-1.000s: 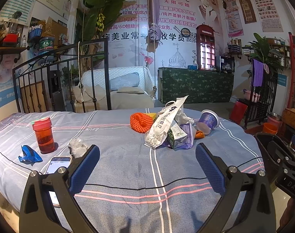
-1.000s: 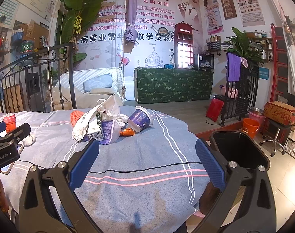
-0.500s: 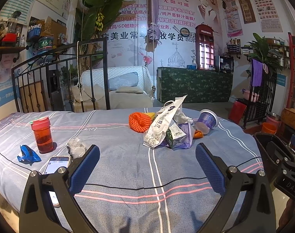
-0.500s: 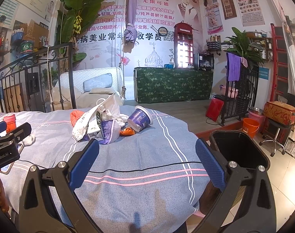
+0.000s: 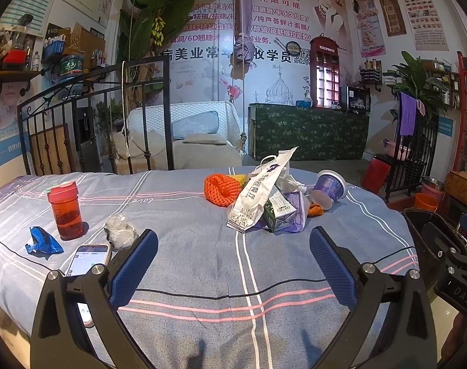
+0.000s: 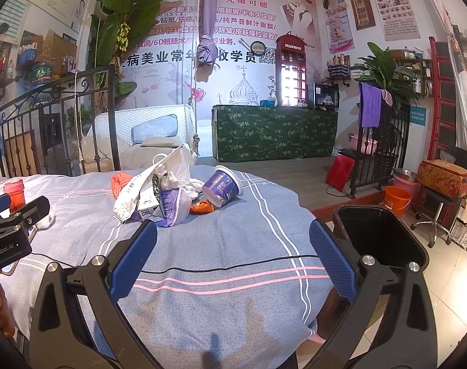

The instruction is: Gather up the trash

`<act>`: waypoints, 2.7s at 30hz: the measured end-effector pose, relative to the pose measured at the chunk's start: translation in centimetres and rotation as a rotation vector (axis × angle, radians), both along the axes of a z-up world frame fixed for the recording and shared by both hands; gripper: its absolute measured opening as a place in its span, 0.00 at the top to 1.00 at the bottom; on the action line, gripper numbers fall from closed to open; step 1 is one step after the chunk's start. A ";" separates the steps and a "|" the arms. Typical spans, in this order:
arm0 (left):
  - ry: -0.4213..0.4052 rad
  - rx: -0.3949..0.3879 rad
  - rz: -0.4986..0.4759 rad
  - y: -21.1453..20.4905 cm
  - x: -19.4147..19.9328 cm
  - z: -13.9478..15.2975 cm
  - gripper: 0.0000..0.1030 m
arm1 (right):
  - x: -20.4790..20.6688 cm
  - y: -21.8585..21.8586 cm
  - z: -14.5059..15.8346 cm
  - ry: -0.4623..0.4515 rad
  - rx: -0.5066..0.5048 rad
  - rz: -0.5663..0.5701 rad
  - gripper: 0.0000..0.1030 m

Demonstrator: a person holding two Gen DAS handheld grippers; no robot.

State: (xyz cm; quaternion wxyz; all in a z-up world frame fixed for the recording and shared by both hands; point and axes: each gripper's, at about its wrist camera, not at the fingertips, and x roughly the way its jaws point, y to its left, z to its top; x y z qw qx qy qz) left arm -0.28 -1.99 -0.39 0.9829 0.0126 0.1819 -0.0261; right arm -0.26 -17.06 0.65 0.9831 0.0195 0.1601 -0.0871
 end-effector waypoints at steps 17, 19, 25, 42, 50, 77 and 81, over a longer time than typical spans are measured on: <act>0.211 -0.020 -0.023 5.2 5.3 -3.1 0.05 | 9.0 3.5 -2.9 0.264 -0.002 0.254 0.05; 0.238 -0.019 0.008 7.1 6.7 -3.2 0.05 | 10.4 4.4 -2.8 0.274 -0.006 0.292 0.05; 0.306 0.046 0.042 12.6 12.3 -2.8 0.05 | 14.6 6.4 -2.4 0.292 -0.009 0.339 0.05; 0.542 0.077 -0.017 18.5 19.8 -5.3 0.60 | 20.0 8.9 -2.1 0.350 -0.028 0.407 0.14; 0.481 0.091 -0.021 17.4 19.7 -4.5 0.69 | 23.1 9.4 -1.6 0.356 0.058 0.444 0.26; 0.366 -0.107 -0.167 10.0 15.8 -2.0 0.69 | 30.0 9.3 -1.3 0.356 0.445 0.557 0.95; 0.352 -0.112 -0.200 8.5 15.2 -1.5 0.69 | 27.7 8.6 0.0 0.310 0.486 0.597 0.96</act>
